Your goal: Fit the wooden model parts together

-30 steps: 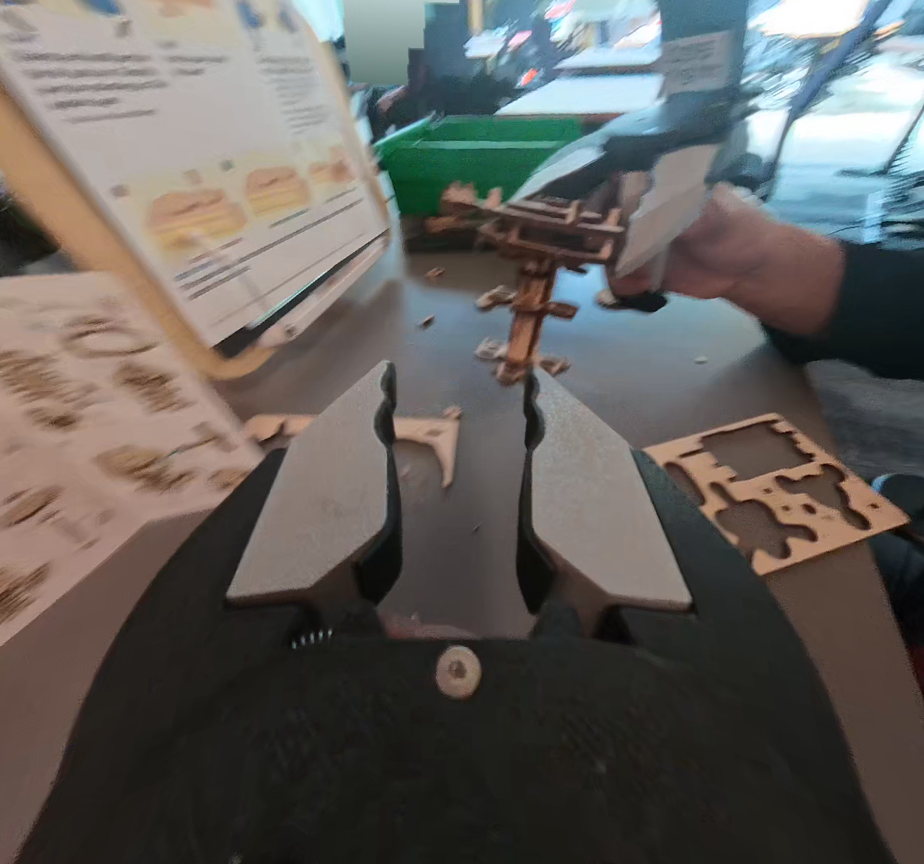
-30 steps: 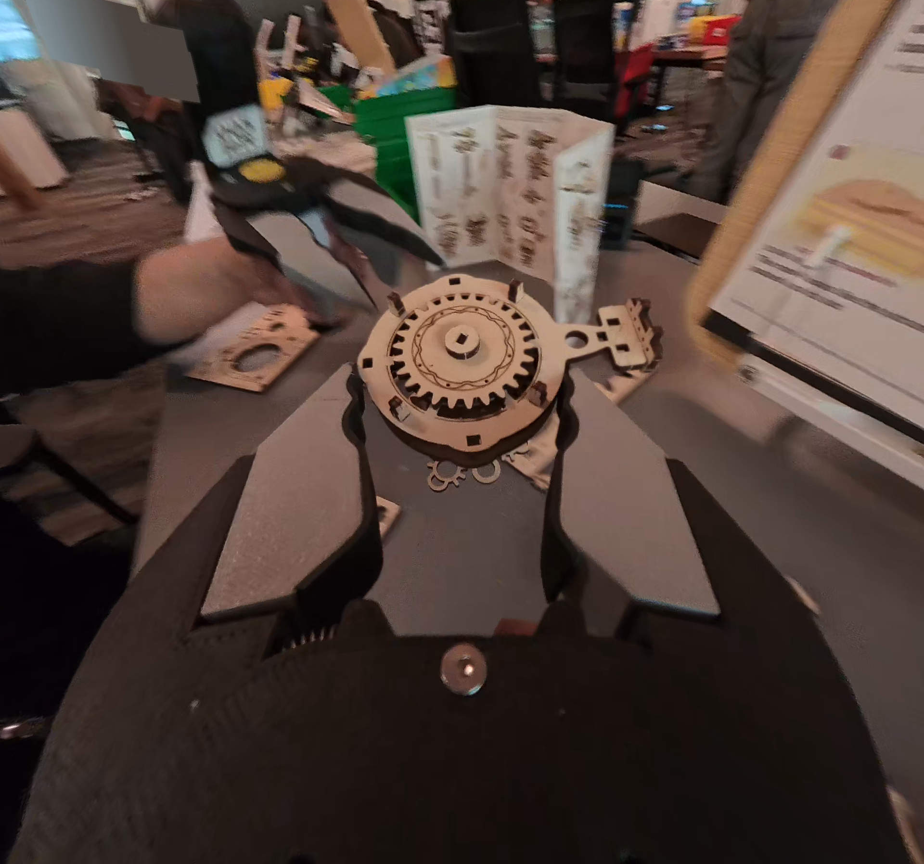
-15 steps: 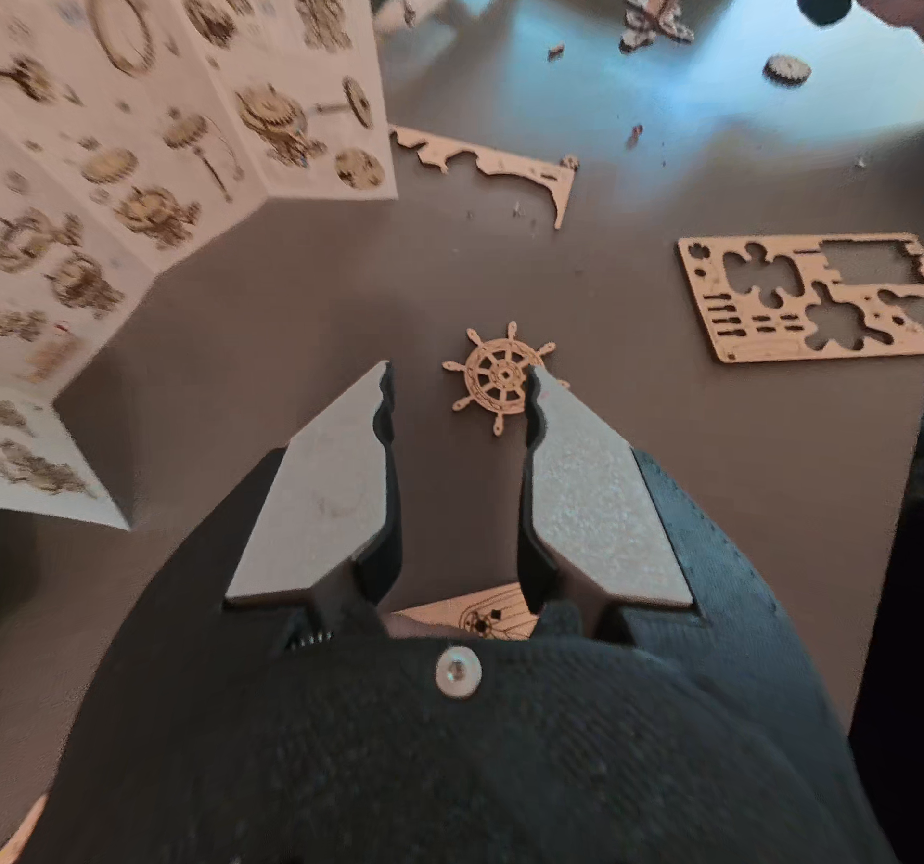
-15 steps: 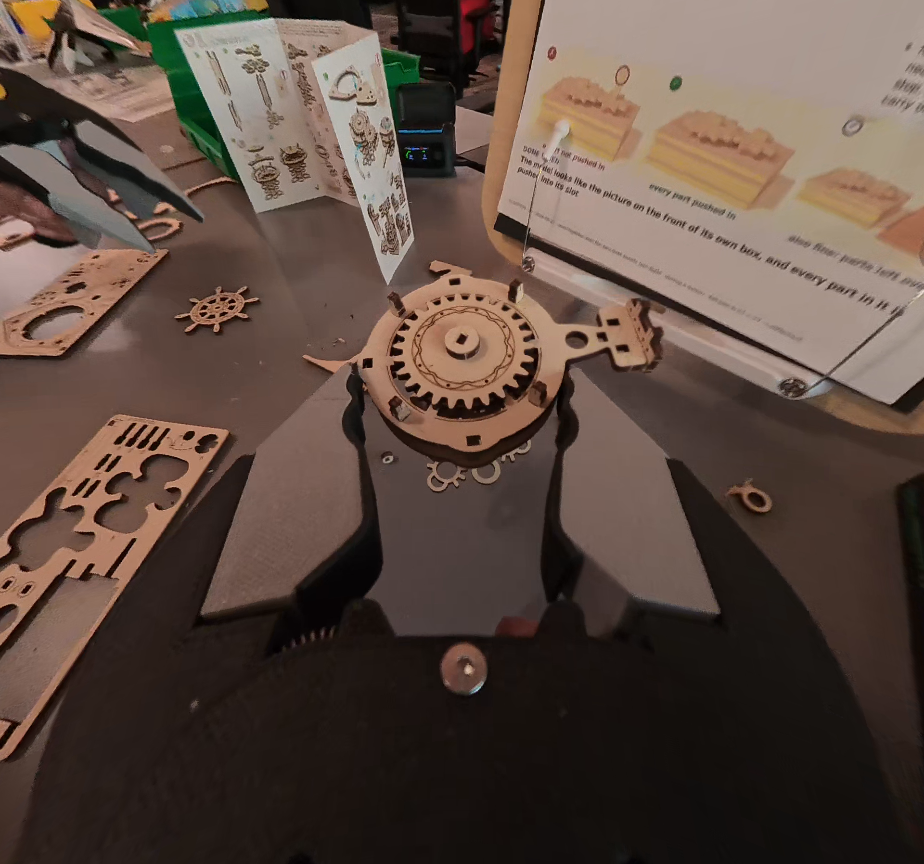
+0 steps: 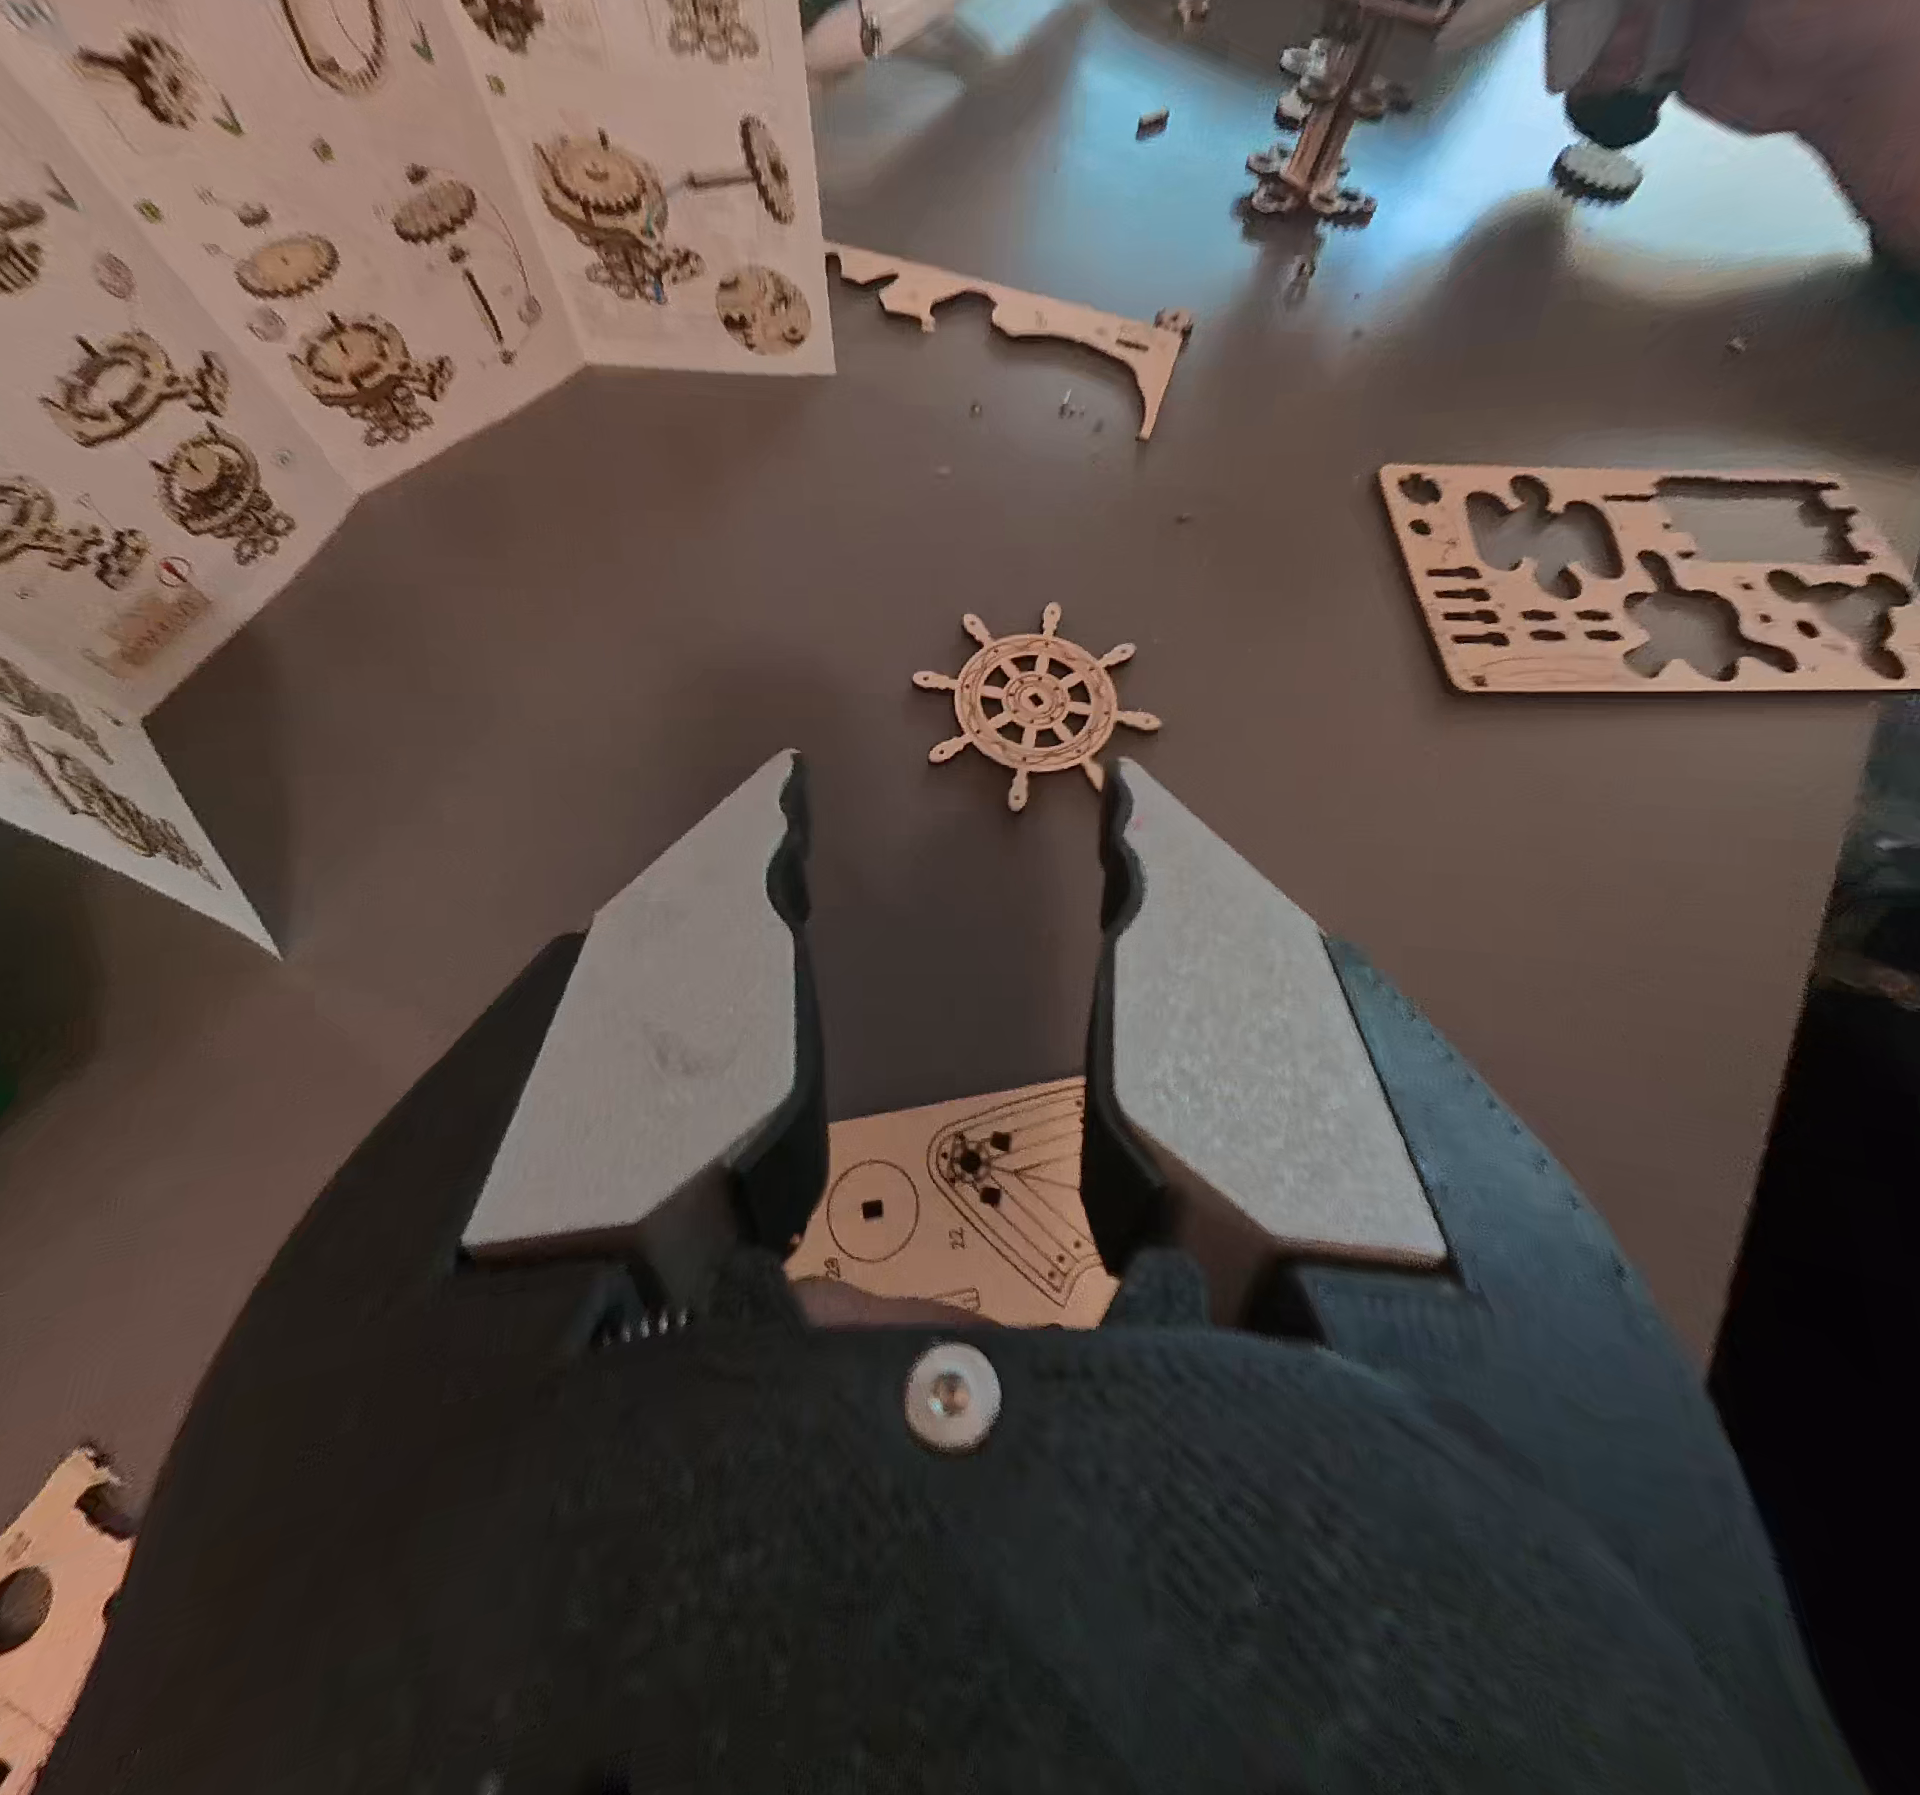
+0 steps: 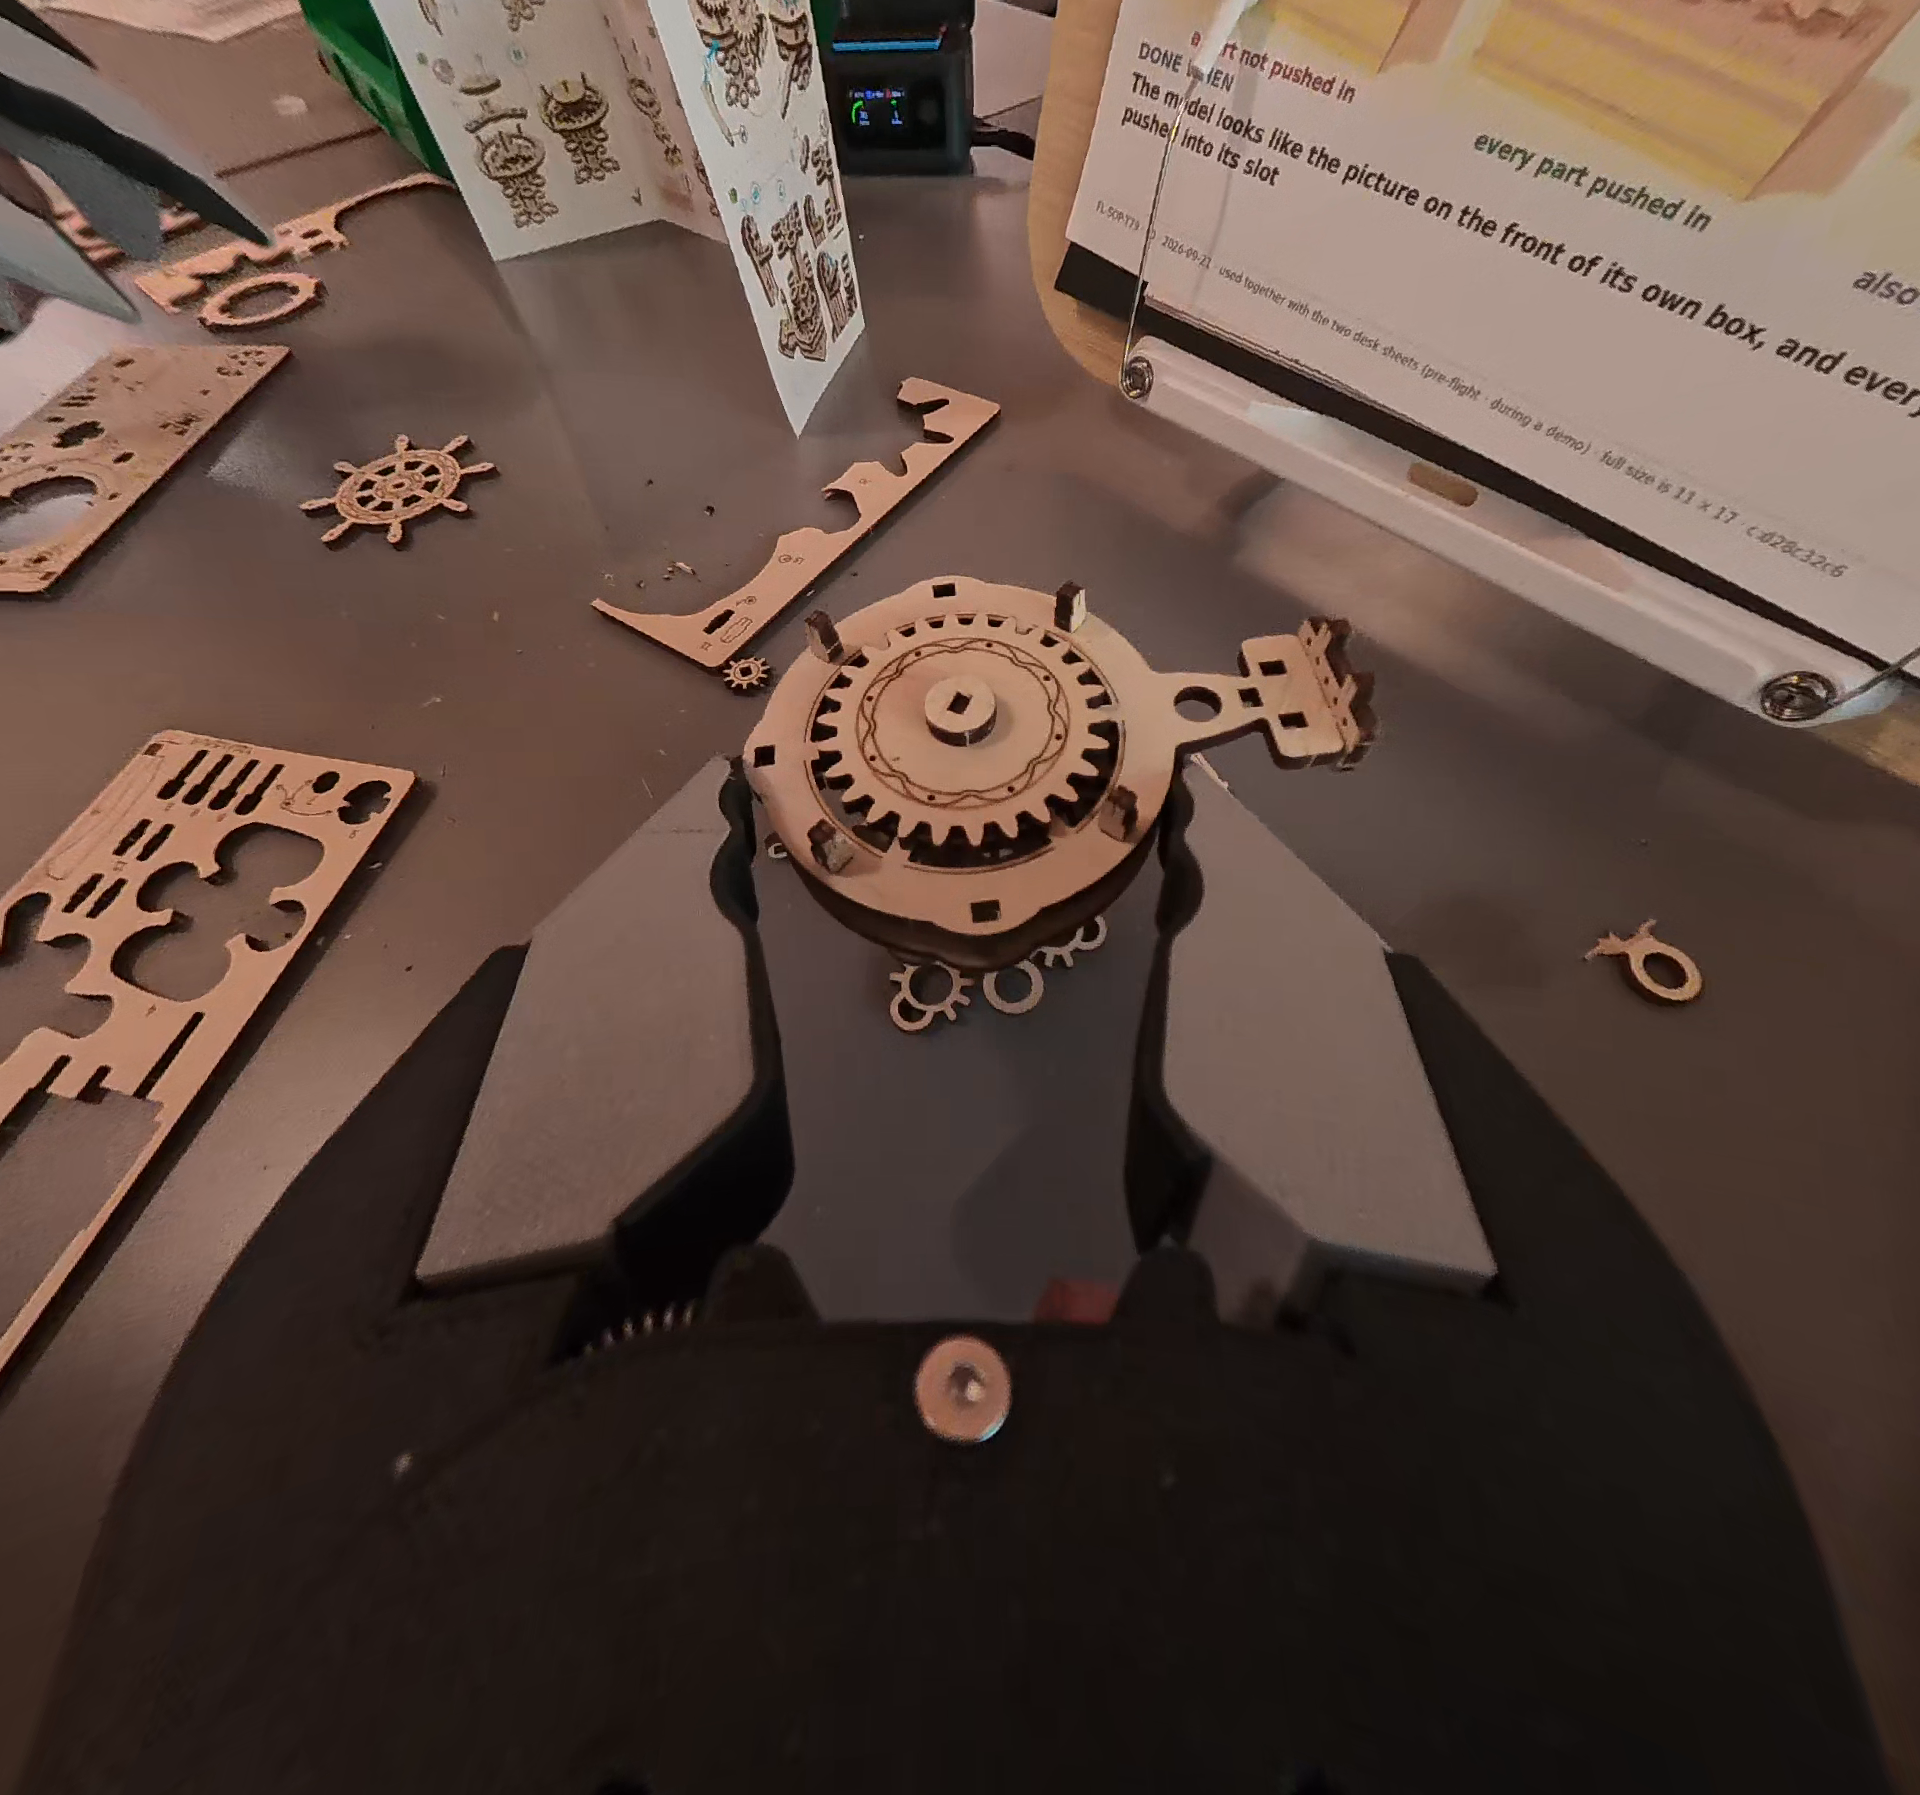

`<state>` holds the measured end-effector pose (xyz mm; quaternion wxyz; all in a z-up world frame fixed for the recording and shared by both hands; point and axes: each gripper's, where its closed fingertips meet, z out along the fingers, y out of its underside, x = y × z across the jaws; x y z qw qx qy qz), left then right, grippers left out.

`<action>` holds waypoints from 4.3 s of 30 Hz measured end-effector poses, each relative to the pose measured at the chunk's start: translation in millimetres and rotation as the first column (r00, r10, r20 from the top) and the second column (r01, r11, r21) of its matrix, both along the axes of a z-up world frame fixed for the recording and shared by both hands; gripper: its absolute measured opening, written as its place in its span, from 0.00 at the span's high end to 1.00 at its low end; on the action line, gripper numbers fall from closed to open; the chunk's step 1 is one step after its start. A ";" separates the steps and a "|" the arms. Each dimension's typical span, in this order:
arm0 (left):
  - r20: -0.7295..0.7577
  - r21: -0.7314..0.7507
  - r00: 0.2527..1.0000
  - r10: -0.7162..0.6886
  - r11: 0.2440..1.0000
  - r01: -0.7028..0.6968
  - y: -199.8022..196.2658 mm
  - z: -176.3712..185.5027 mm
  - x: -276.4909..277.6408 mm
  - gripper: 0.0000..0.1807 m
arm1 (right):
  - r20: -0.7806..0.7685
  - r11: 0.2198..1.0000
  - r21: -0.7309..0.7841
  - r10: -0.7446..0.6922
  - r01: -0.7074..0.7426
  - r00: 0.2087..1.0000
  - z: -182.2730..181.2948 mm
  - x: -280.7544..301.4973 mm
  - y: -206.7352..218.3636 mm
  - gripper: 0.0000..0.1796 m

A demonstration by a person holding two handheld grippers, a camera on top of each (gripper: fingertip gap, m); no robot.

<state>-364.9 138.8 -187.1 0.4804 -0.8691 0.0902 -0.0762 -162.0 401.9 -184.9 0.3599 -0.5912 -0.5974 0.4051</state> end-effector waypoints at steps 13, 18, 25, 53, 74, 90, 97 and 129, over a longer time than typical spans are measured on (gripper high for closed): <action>0.003 0.091 0.998 0.055 0.994 -0.056 -21.9 5.6 -3.2 0.72 | -0.089 0.998 -0.050 0.020 -0.025 0.996 15.0 6.6 -4.8 0.54; 0.049 0.123 0.997 0.064 0.990 -0.070 -25.0 7.8 -2.8 0.71 | -0.074 0.998 -0.063 -0.008 0.003 0.997 10.2 9.0 2.0 0.54; 0.058 0.130 0.995 0.079 0.988 -0.086 -35.1 4.0 -3.7 0.72 | -0.041 0.997 -0.074 -0.006 0.003 0.999 2.1 9.6 2.9 0.55; 0.009 0.252 0.986 0.164 0.954 -0.161 10.5 62.8 -36.1 0.71 | -0.229 0.991 -0.112 -0.095 0.071 0.969 44.8 34.9 25.2 0.53; -0.007 0.114 1.000 0.019 0.993 -0.018 57.6 10.2 -23.1 0.75 | -0.320 0.966 -0.051 -0.258 0.255 0.912 59.3 51.3 60.5 0.54; 0.004 0.243 0.995 -0.096 0.966 0.092 60.2 22.5 -6.9 0.75 | -0.350 0.971 0.018 -0.217 0.238 0.911 59.5 37.3 44.2 0.54; 0.018 0.203 0.996 -0.085 0.976 0.080 63.1 13.9 -5.6 0.76 | -0.390 0.983 -0.107 -0.179 0.148 0.903 70.1 39.2 38.4 0.51; 0.099 0.201 0.968 0.232 0.948 -0.248 -13.9 16.0 33.1 0.76 | -0.038 0.936 -0.133 -0.333 0.325 0.942 -6.1 160.8 -13.2 0.59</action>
